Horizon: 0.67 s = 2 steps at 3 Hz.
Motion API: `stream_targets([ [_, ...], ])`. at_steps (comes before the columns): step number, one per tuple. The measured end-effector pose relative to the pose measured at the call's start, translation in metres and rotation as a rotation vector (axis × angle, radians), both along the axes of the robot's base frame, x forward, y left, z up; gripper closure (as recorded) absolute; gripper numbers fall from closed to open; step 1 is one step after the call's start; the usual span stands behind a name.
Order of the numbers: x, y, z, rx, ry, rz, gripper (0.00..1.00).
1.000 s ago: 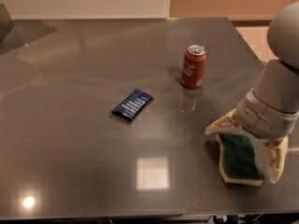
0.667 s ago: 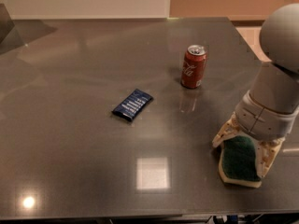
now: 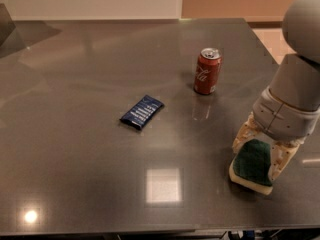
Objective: Pick sponge
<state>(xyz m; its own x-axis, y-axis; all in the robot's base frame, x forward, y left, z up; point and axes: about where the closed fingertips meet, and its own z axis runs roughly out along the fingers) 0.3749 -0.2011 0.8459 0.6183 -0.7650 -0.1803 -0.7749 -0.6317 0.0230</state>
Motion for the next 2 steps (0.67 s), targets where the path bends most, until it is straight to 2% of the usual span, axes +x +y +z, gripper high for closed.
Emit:
stream_targets([
  [1,0.010,0.008,0.024,0.025,-0.010,-0.094,1.00],
  [2,0.021,0.019,0.053,0.027,-0.037,-0.183,1.00],
])
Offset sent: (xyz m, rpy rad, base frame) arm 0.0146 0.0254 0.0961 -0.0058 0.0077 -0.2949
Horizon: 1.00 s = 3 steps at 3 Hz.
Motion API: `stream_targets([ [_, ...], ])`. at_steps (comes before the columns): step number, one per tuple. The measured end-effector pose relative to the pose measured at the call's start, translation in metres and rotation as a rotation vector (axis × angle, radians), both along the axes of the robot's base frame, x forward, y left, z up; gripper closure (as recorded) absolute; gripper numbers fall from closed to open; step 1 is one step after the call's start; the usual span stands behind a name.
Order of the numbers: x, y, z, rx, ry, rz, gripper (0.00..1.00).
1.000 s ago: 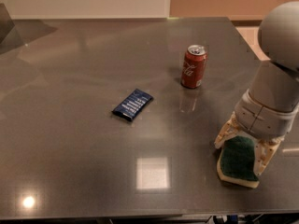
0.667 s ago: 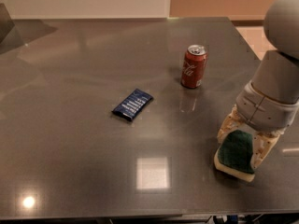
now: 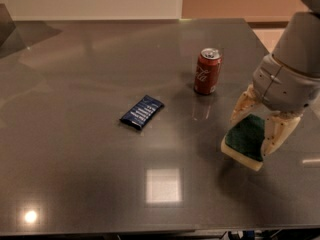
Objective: Pick sponge
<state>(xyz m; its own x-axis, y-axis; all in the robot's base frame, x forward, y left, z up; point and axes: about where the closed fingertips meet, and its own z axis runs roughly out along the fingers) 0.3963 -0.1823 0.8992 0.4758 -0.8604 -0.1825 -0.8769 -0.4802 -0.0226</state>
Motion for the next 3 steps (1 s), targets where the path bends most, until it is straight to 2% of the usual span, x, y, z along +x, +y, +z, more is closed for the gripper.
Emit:
stream_targets([
  [1,0.015,0.013,0.029,-0.003,-0.042,-0.062,1.00],
  [2,0.031,0.026,0.052,-0.006,-0.091,-0.090,1.00],
  [3,0.041,0.032,0.054,0.012,-0.128,-0.096,1.00],
])
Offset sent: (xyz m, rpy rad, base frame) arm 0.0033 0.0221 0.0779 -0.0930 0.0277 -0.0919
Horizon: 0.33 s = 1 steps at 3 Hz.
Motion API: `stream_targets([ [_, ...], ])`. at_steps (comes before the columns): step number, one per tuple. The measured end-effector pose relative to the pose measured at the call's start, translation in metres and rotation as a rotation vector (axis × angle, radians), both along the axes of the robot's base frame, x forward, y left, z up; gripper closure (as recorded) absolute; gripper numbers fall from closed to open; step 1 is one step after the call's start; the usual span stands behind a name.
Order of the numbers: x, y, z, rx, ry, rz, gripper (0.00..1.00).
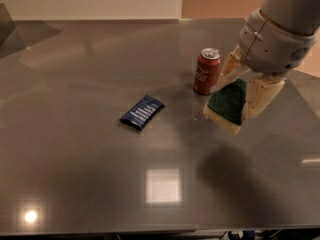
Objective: Pick sponge
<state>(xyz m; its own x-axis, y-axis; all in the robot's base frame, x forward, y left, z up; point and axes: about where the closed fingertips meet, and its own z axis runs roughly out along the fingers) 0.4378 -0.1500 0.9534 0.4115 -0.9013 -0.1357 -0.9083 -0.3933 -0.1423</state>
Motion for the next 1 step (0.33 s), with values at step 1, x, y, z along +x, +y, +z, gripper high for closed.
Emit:
stream_targets([
  [1,0.0069,0.0035,0.0006,0.011,-0.026,-0.003,1.00],
])
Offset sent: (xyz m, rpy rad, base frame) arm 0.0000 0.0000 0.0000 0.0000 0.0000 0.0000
